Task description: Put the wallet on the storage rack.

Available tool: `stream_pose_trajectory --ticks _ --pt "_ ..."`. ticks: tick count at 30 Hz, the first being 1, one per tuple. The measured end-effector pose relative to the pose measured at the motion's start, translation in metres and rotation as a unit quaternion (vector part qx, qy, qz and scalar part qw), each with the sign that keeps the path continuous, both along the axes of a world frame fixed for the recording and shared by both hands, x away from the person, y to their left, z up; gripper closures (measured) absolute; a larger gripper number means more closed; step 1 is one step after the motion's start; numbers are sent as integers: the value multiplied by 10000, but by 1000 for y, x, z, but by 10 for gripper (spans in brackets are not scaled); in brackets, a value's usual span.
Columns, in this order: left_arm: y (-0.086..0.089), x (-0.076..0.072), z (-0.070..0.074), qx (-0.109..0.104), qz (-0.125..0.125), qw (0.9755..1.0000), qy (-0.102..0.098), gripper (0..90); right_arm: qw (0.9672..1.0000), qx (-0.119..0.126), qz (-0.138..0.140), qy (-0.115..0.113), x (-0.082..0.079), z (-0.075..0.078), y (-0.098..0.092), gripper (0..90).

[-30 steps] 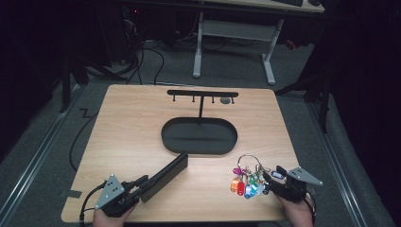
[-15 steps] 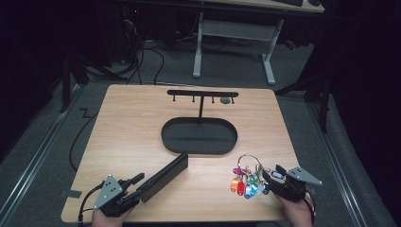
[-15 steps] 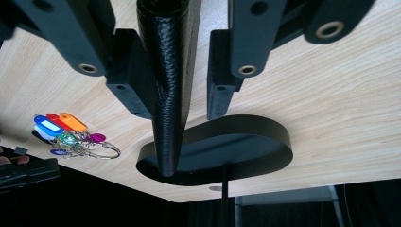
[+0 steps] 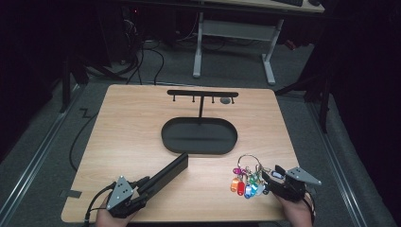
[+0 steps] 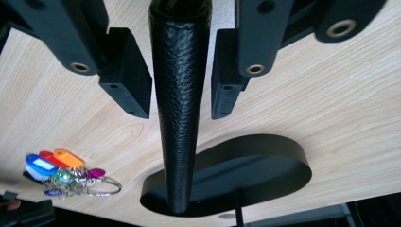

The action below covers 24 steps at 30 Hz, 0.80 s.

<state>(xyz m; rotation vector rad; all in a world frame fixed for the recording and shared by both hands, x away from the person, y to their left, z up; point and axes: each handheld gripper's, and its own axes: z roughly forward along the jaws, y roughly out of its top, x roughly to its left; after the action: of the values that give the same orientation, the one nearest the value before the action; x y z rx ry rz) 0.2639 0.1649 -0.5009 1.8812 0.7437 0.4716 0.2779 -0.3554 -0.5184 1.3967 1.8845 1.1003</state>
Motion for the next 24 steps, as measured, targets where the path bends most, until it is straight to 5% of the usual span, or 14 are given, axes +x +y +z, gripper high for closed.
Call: stream_pose_trajectory --ticks 11,17,24 --pt "-7 10 10 373 -95 9988 319 701 10000 1 -84 30 -9 -1 -9 363" --pt "-12 9 16 696 -142 9966 421 706 9998 101 -181 65 -9 -2 -10 363" --pt "-17 13 24 980 -135 9921 775 707 9998 82 -147 79 -8 -2 -8 363"
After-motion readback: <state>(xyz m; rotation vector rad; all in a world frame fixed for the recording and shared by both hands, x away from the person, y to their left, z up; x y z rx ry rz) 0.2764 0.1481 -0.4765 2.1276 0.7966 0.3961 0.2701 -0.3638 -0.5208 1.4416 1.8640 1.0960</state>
